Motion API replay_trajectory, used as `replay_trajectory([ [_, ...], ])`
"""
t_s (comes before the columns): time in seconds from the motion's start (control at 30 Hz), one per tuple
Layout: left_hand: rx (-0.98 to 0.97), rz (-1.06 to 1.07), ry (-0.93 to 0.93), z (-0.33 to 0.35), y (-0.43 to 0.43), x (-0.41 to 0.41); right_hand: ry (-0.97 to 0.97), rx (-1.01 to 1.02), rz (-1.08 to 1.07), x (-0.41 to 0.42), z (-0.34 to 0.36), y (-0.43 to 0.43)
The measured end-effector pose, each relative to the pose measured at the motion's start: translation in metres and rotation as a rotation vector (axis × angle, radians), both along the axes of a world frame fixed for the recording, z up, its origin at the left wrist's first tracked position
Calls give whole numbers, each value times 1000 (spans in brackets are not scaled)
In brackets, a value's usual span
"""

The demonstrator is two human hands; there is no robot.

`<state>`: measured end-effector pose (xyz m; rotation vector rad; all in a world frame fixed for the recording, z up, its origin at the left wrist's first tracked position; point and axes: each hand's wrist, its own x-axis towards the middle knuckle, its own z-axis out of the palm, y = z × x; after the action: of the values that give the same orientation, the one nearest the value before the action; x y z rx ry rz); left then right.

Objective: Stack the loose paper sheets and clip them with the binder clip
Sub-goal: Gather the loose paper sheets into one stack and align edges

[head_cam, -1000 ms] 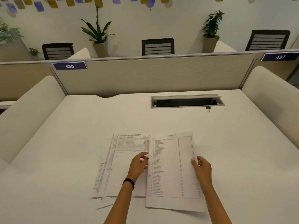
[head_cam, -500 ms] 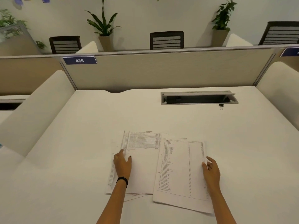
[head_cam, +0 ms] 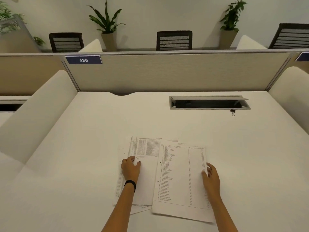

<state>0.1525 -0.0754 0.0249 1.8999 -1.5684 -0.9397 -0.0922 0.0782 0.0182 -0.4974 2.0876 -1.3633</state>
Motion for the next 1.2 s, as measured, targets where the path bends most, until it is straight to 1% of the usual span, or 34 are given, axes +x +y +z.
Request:
replay_trajectory([
  [0.17,-2,-10,14,1,2,-6,-5,-16,36,10,-2,-5],
  [0.33,-20,-89,204,4,10,-18,-6,-29,48,19,-2,-10],
  [0.47,58,-175,311,8,18,-32,-19,-38,50,24,-2,-12],
  [0.57,93,-244,319,10,24,-38,-41,-47,45,25,-2,-12],
  [0.67,97,-261,302,9,28,-42,-70,-49,14,24,-2,-12],
  [0.87,73,-337,379,11,31,-48,-48,-69,-89,24,-2,-8],
  [1.07,-47,-509,483,32,39,-61,-37,-91,-204,18,0,-5],
  [1.13,-77,-540,506,41,40,-65,-85,-115,-214,13,3,-5],
  [1.2,-114,-553,526,52,38,-68,-196,-157,-198,6,8,-6],
])
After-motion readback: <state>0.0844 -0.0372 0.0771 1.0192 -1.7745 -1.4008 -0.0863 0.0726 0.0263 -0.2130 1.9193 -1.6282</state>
